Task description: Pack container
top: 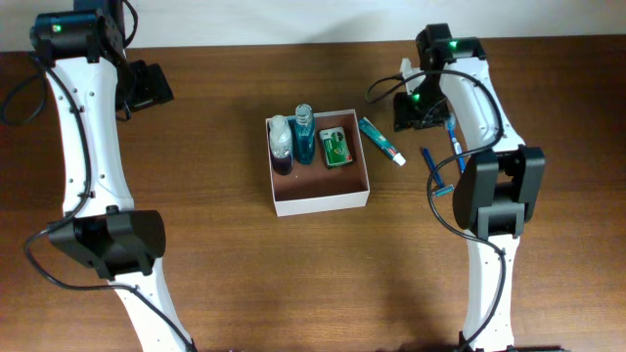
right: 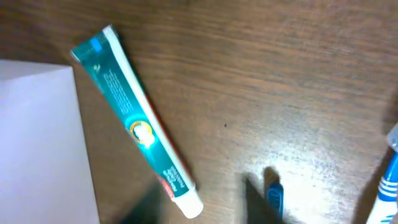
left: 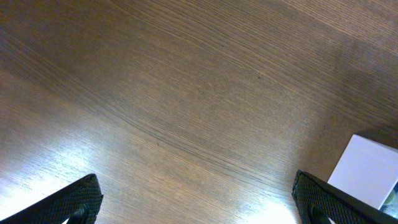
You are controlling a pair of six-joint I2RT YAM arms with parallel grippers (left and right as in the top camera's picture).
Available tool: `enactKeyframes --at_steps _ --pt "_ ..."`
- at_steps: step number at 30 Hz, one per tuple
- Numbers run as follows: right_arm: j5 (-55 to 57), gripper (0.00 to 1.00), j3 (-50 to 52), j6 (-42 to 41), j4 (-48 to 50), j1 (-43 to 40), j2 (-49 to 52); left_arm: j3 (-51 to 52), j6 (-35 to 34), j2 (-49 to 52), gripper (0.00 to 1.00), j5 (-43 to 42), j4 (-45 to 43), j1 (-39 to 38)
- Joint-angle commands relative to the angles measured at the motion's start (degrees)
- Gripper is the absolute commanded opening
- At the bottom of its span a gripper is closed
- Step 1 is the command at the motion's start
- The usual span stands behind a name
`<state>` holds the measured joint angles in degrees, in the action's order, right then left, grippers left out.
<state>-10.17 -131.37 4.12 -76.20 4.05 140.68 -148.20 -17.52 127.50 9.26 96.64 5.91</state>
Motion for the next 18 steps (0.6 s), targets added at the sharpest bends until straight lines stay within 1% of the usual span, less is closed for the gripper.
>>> enactKeyframes --at_steps 1,3,6,8,10,15,18 --pt "-0.6 0.04 -1.4 0.1 -1.4 -0.3 0.2 0.2 0.5 -0.5 0.99 0.0 0.0 0.2" --pt "-1.5 0.04 -1.2 0.3 -2.2 -0.3 0.2 0.2 0.5 -0.5 0.99 0.0 0.0 0.2" --pt "-8.0 0.04 -1.2 4.9 -4.4 -0.3 0.2 0.2 0.5 -0.5 0.99 0.0 0.0 0.2" --pt "-11.0 0.04 -1.2 6.3 -5.7 -0.3 0.2 0.2 0.5 -0.5 0.99 0.0 0.0 0.2" --pt "-12.0 0.04 -1.2 7.3 -6.4 -0.3 0.2 0.2 0.5 -0.5 0.99 0.0 0.0 0.2" --pt "-14.8 0.04 -0.3 13.0 -8.1 -0.3 0.2 0.2 0.5 -0.5 0.99 0.0 0.0 0.2" --pt "-15.1 0.04 0.8 13.7 -7.5 -0.3 0.3 0.2 0.5 -0.5 0.99 0.0 0.0 0.2"
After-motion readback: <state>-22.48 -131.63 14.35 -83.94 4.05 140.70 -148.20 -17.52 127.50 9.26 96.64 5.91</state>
